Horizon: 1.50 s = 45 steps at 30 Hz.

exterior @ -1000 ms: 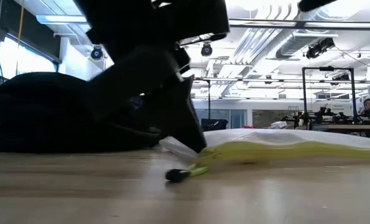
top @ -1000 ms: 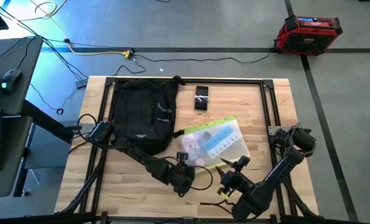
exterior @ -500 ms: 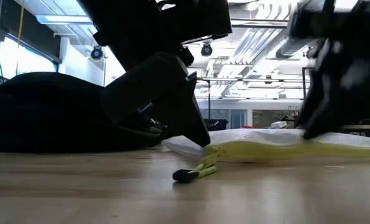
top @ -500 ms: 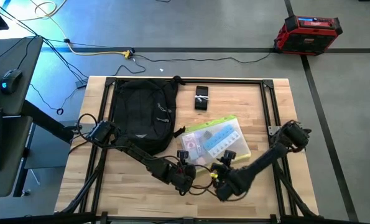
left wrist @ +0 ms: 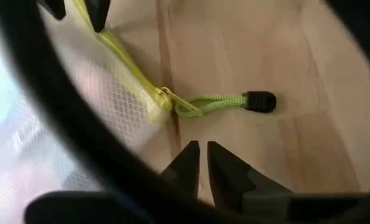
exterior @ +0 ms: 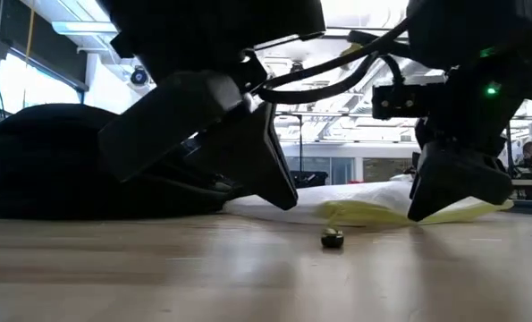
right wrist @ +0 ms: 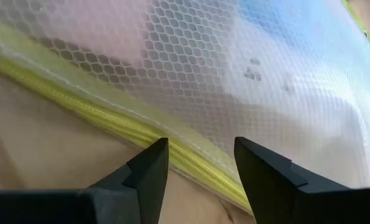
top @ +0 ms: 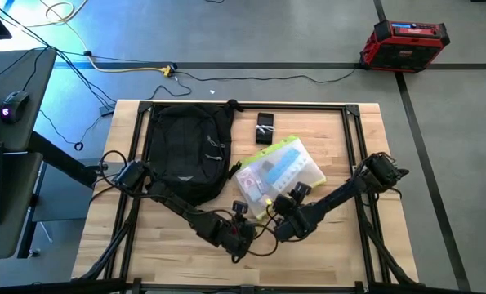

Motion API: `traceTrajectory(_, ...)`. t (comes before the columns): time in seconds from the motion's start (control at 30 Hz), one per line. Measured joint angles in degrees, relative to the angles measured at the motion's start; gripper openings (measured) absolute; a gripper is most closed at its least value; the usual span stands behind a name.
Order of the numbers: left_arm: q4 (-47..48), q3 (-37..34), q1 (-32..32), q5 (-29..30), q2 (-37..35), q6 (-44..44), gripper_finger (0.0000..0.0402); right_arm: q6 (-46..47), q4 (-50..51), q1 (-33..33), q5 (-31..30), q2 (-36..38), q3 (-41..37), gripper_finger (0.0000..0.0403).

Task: Unpack backpack
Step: Open the transparent zip bag

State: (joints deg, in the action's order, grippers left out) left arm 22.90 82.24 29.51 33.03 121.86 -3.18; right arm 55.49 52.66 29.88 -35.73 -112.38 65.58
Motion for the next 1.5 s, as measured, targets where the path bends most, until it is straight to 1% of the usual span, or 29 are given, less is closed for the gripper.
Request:
traceTrajectory(0.1,-0.07,0.00,0.84,2.67,0.00,3.03,0.0043,1.77,1.22,1.92,-0.62,0.20,0.01,0.0171)
traceTrajectory(0.2,-0.13,0.02,1.36,4.17,0.00,4.81,0.0073,5.12,5.23,4.33,-1.98,0.30,1.36,0.0171)
traceTrajectory(0.3,-0.15,0.02,1.34,4.14,0.00,4.94,0.0102,7.55,6.36,6.95,-5.26,0.37,2.32,0.0171)
traceTrajectory(0.4,-0.13,0.04,0.94,3.90,0.10,4.98,0.0124,7.95,6.41,9.01,-9.05,0.37,2.75,0.0171)
traceTrajectory(0.47,-0.14,0.06,0.44,3.87,0.54,5.79,0.0135,7.95,6.42,9.82,-10.94,0.39,2.81,0.0171)
traceTrajectory(0.57,0.37,0.06,-0.64,3.46,1.20,8.21,0.0146,7.92,6.43,9.97,-11.30,0.39,2.80,0.0171)
traceTrajectory(0.7,-0.32,0.13,-2.49,4.07,1.56,15.00,0.0151,7.71,6.41,9.76,-11.21,0.39,2.82,0.0171)
traceTrajectory(0.77,-0.61,0.13,-3.70,3.87,2.60,18.18,0.0152,7.67,6.39,9.75,-11.15,0.39,2.82,0.0171)
traceTrajectory(0.87,-1.04,0.34,-5.01,2.12,3.48,20.14,0.0152,7.64,6.26,9.78,-10.80,0.39,2.82,0.0171)
traceTrajectory(0.9,-1.31,0.39,-5.14,2.40,3.81,20.24,0.0152,7.67,6.25,9.78,-10.81,0.39,2.82,0.0171)
traceTrajectory(1.0,-2.26,0.34,-5.04,6.02,4.60,21.24,0.0152,7.60,6.26,9.75,-10.81,0.42,2.82,0.0171)
traceTrajectory(1.07,-3.91,0.25,-5.15,6.67,4.72,22.68,0.0152,7.53,6.26,9.75,-10.80,0.41,2.82,0.0171)
traceTrajectory(1.2,-9.11,0.04,-6.21,4.66,4.91,26.50,0.0152,7.53,6.19,9.75,-10.80,0.42,2.80,0.0171)
traceTrajectory(1.27,-10.69,0.04,-6.77,4.82,5.01,28.72,0.0147,7.53,6.17,9.75,-10.80,0.42,2.80,0.0171)
traceTrajectory(1.37,-10.89,0.04,-8.03,5.21,5.05,28.20,0.0119,7.65,6.17,9.75,-10.80,0.42,2.82,0.0171)
traceTrajectory(1.43,-10.62,0.04,-8.89,4.92,5.05,26.43,0.0086,7.65,6.17,9.75,-10.80,0.42,2.82,0.0171)
traceTrajectory(1.5,-9.68,0.06,-9.32,4.00,5.05,25.78,0.0042,7.64,6.19,9.73,-10.87,0.42,2.82,0.0171)
